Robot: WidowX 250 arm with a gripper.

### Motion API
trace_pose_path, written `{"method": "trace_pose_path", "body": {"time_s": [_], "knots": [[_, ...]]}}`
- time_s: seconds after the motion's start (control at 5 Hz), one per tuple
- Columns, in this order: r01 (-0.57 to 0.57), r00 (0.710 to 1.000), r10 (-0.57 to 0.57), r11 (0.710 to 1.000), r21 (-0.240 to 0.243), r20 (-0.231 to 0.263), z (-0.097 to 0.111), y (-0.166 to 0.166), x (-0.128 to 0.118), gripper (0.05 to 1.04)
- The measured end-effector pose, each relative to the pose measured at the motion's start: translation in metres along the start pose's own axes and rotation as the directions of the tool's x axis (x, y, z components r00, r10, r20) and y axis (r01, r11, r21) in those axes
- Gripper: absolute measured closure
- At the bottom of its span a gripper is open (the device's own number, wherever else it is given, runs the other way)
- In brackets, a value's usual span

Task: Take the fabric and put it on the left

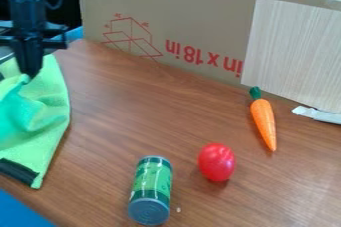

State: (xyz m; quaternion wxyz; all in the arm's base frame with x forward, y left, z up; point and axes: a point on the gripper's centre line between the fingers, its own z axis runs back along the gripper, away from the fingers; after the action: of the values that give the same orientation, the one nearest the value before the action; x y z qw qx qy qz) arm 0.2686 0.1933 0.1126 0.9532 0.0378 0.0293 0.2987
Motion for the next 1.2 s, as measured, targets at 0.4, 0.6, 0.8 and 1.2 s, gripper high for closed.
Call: {"method": "trace_pose_path", "body": {"time_s": [0.4, 0.6, 0.8, 1.2], "knots": [[0.060, 0.983, -0.057, 0.998, -0.010, 0.172, -0.006, -0.068, 0.010, 1.030], [0.111, 0.959, -0.098, 0.993, -0.031, 0.267, -0.011, -0.096, 0.014, 1.030], [0.128, 0.946, -0.107, 0.990, -0.051, 0.306, -0.003, -0.117, 0.018, 1.031], [0.097, 0.969, -0.074, 0.991, -0.088, 0.235, 0.016, -0.162, 0.036, 1.031]]}}
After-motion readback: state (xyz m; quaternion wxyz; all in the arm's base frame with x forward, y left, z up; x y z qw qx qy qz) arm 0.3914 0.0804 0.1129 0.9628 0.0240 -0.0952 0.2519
